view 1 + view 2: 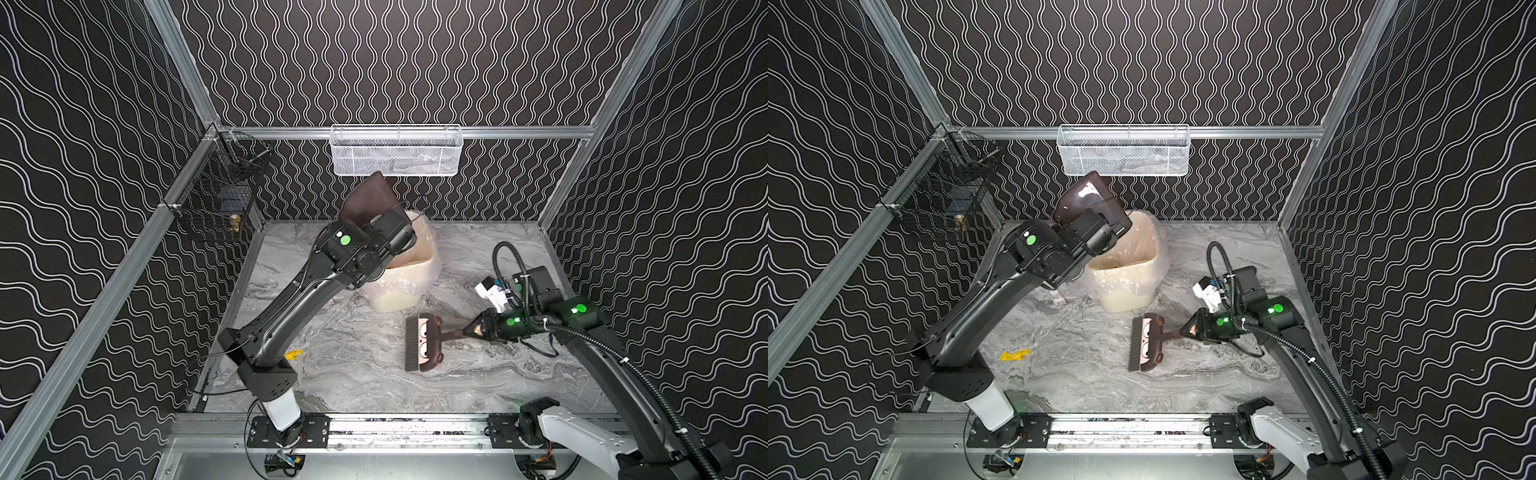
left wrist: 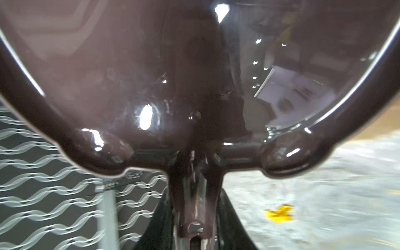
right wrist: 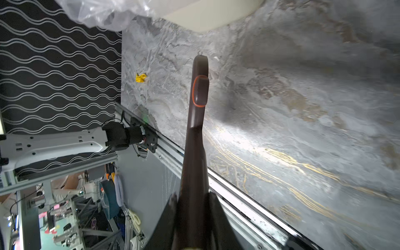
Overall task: Sweep away the paper scraps from the table
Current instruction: 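Reach the brush across to the yellow scrap and sweep it toward the middle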
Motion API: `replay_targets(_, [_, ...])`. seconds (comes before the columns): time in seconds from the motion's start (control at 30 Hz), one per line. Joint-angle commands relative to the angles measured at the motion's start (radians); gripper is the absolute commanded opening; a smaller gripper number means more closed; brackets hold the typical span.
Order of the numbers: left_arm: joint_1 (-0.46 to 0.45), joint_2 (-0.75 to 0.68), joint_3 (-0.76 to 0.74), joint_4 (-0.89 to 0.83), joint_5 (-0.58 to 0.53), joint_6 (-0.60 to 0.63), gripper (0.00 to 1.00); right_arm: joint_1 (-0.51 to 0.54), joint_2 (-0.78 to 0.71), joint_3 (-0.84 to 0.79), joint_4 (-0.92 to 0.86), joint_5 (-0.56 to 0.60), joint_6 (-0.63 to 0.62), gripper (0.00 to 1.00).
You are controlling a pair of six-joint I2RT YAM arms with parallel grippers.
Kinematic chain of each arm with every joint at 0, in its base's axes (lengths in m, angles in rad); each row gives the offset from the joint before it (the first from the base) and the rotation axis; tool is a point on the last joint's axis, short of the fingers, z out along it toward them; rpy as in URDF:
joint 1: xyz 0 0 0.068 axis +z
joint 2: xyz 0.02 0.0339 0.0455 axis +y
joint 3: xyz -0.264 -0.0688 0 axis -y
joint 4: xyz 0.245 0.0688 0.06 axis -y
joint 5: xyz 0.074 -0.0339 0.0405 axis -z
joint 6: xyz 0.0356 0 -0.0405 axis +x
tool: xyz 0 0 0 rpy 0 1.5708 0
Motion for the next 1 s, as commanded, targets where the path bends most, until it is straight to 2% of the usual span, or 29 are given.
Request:
replay_targets(0.0, [0.029,-0.059,-0.073,0.092,0.181,-0.087,0.0,0.136,-0.009,-0.068,0.29,-0.007,0.19,0.0])
replay_targets(0.23, [0.162,-0.206,-0.242,0.199,0.36,-0.052,0.0,0.433,0.114,-0.105,0.684,0.098,0.311,0.0])
replay_targets(0.33, [0.196,-0.233,-0.281,0.218,0.4,-0.026,0.0,0.502,0.219,-0.076,0.824,0.104,0.33,0.0])
replay_targets(0.43, [0.216,-0.252,-0.319,0.24,0.438,-0.008,0.0,0.564,0.346,0.021,0.867,0.108,0.304,0.0])
replay_targets(0.57, [0.234,-0.28,-0.357,0.258,0.476,-0.004,0.0,0.616,0.499,0.095,1.004,0.094,0.334,0.0])
replay_targets(0.67, [0.248,-0.294,-0.378,0.26,0.498,-0.002,0.0,0.651,0.63,0.194,1.028,0.094,0.323,0.0])
replay_targets(0.97, [0.281,-0.337,-0.414,0.256,0.522,0.028,0.0,0.699,0.985,0.432,1.171,0.004,0.419,0.0])
